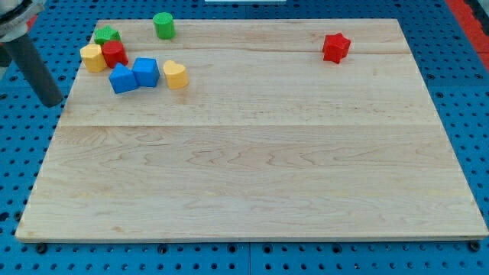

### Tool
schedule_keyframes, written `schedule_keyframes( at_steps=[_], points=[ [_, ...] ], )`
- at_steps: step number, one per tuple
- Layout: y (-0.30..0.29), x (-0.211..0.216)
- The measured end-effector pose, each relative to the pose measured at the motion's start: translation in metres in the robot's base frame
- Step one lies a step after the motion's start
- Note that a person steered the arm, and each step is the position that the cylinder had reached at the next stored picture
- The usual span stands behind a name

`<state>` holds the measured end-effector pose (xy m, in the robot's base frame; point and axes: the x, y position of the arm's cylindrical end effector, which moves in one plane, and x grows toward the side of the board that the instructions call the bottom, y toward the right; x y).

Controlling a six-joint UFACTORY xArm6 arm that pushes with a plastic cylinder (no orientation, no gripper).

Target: Form a triangle with the blue blocks and the heart

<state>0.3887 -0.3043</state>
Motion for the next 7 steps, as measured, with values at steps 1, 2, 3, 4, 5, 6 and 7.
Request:
schedule_keyframes(
  at_steps=[1,2,3,4,5,6,7],
  points=[
    [0.061,-0.014],
    [0.126,-0.017],
    [0.129,-0.010],
    [0.093,-0.009],
    [0.092,-0.041],
    [0.100,-0.052],
    [0.118,-0.066]
  ],
)
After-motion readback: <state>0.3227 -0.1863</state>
